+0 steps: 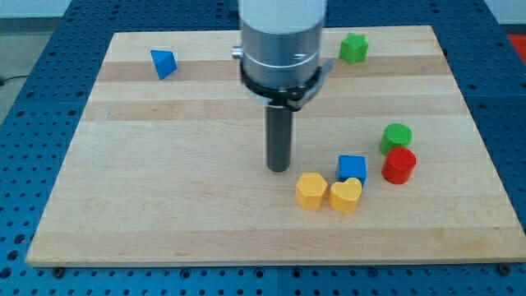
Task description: Slightly move the blue triangle towards the right
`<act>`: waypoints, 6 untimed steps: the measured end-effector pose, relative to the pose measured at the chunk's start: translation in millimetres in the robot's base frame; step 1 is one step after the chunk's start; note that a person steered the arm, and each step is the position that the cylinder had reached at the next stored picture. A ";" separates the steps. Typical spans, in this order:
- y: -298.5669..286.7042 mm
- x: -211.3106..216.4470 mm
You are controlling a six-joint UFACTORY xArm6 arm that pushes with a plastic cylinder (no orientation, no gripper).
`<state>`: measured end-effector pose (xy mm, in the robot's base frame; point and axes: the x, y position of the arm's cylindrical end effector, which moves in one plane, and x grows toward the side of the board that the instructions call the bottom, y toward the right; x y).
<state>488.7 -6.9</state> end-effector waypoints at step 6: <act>-219.4 -215.6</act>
